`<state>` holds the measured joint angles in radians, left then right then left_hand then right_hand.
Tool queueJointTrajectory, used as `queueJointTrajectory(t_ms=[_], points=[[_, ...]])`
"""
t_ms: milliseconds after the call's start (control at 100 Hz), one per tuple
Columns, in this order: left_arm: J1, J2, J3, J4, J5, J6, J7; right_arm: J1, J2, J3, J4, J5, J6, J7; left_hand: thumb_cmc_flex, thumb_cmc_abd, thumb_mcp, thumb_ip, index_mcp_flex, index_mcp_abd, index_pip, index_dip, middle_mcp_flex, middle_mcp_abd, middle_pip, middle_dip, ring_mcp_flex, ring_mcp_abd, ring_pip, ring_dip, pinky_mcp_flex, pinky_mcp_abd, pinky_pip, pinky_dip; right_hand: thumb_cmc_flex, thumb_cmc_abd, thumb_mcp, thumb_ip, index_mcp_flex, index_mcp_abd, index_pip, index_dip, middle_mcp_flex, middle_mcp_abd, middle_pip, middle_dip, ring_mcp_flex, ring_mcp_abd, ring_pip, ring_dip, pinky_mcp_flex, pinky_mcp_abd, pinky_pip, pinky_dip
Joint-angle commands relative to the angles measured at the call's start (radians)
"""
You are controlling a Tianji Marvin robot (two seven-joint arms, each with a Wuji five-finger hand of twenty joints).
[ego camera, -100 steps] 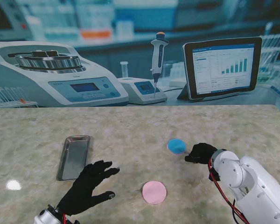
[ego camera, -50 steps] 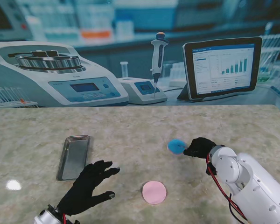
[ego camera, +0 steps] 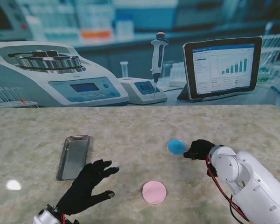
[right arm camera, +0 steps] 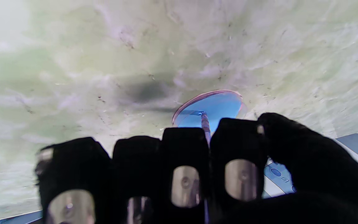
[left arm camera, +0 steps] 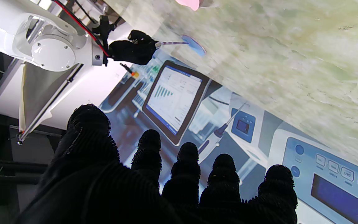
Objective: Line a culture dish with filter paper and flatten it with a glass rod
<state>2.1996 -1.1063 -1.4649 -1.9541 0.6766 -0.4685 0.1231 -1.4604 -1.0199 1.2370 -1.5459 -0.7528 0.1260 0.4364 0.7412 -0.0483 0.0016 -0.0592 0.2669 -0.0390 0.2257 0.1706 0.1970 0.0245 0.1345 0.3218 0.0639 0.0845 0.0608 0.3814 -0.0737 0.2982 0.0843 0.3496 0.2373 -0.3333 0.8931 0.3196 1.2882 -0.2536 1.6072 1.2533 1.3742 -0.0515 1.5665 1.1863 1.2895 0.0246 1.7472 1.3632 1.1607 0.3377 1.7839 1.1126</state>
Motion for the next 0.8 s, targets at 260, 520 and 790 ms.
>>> queueJointTrajectory(t_ms=[260, 520, 790], points=[[0.009, -0.002, -0.001, -0.008, -0.002, -0.006, 0.001, -0.050, 0.005, 0.031, -0.052, -0.010, 0.002, 0.020, -0.002, 0.033, -0.026, 0.023, -0.024, -0.038, 0.009, 0.006, -0.039, -0.034, -0.022, -0.018, -0.028, -0.034, -0.017, -0.014, -0.002, -0.037, -0.051, -0.042, -0.014, 0.040, -0.014, 0.022, 0.071, 0.087, 0.060, 0.006, 0.067, -0.049, 0.178, 0.022, 0.024, -0.174, 0.105, 0.035, 0.045, -0.006, 0.310, 0.036], [0.010, -0.002, 0.001, -0.009, -0.002, -0.006, 0.003, -0.033, -0.004, 0.024, -0.043, 0.013, -0.010, -0.024, -0.002, 0.033, -0.026, 0.023, -0.024, -0.038, 0.008, 0.005, -0.039, -0.033, -0.023, -0.018, -0.027, -0.034, -0.017, -0.014, -0.002, -0.036, -0.051, -0.042, -0.014, 0.037, -0.012, 0.023, 0.071, 0.087, 0.059, 0.006, 0.067, -0.049, 0.178, 0.022, 0.024, -0.171, 0.105, 0.035, 0.044, -0.004, 0.310, 0.037], [0.014, -0.002, -0.002, -0.011, -0.001, -0.001, 0.001, 0.029, -0.002, -0.036, 0.023, 0.022, 0.005, -0.014, -0.003, 0.033, -0.026, 0.023, -0.024, -0.039, 0.009, 0.006, -0.039, -0.033, -0.022, -0.018, -0.028, -0.033, -0.017, -0.014, -0.003, -0.036, -0.051, -0.042, -0.016, 0.039, -0.012, 0.022, 0.071, 0.086, 0.059, 0.006, 0.067, -0.049, 0.178, 0.023, 0.025, -0.172, 0.105, 0.035, 0.045, -0.006, 0.310, 0.036]])
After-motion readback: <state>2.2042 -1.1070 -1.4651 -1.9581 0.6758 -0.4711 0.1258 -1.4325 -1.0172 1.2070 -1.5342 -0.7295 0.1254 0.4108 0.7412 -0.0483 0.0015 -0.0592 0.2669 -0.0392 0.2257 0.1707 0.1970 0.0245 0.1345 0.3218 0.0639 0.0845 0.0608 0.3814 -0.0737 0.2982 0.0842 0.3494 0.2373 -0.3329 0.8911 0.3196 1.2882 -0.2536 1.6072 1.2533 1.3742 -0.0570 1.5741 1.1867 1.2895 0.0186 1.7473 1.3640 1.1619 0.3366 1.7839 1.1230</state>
